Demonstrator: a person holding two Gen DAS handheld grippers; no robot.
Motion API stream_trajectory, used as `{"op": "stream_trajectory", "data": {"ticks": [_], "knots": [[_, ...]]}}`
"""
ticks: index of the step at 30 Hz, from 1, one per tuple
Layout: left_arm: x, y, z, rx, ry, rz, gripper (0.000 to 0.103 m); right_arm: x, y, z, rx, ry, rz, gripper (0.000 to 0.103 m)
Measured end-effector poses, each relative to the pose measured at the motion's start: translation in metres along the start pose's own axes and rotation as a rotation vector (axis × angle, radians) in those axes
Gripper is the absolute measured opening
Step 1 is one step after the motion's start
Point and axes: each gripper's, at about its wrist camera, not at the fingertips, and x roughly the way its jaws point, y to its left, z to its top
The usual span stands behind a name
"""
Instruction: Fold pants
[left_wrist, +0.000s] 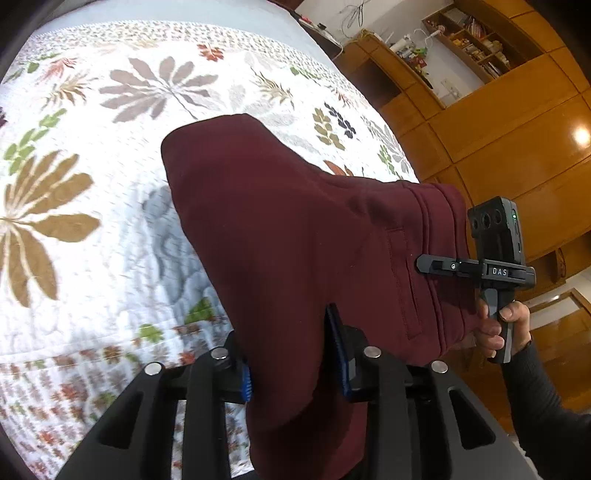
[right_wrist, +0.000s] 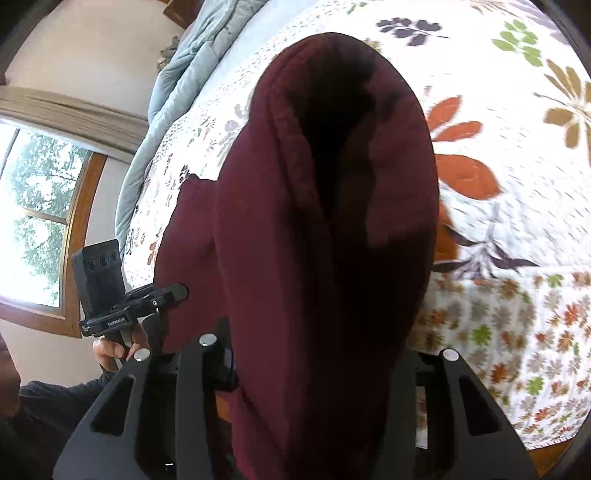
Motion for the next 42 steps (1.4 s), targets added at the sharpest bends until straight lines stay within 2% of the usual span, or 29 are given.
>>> {"op": "stream_trajectory", "data": {"ticks": [10,17,22,27,32,35,37,39,41,42], "knots": [[-0.049,0.019,0.006,0.003,-0.079,0.073,0.032,0.025,0.034,0.029,-0.088,0.011,0.049,0.041],[-0.084,0.051,0.026,-0.003,-0.126,0.139,0.032,0.054,0.048,0.061,-0.131,0.025,0.085,0.041],[-0.106,0.098,0.066,-0.033,-0.155,0.178,0.032,0.085,0.067,0.109,-0.172,0.039,0.089,0.041],[-0.118,0.149,0.110,-0.071,-0.184,0.223,0.032,0.129,0.086,0.174,-0.189,0.048,0.098,0.041],[-0.107,0.214,0.142,-0.163,-0.163,0.225,0.032,0.169,0.077,0.219,-0.145,0.087,0.100,0.040],[-0.091,0.246,0.142,-0.225,-0.133,0.196,0.033,0.185,0.060,0.231,-0.112,0.106,0.104,0.041],[-0.082,0.252,0.138,-0.225,-0.127,0.180,0.038,0.190,0.046,0.235,-0.095,0.123,0.107,0.043],[-0.076,0.251,0.132,-0.212,-0.123,0.178,0.044,0.194,0.027,0.235,-0.074,0.139,0.086,0.056],[-0.078,0.249,0.126,-0.210,-0.130,0.177,0.056,0.200,0.010,0.230,-0.058,0.161,0.076,0.070],[-0.083,0.249,0.123,-0.215,-0.134,0.186,0.060,0.200,0.010,0.226,-0.058,0.160,0.088,0.071]]}}
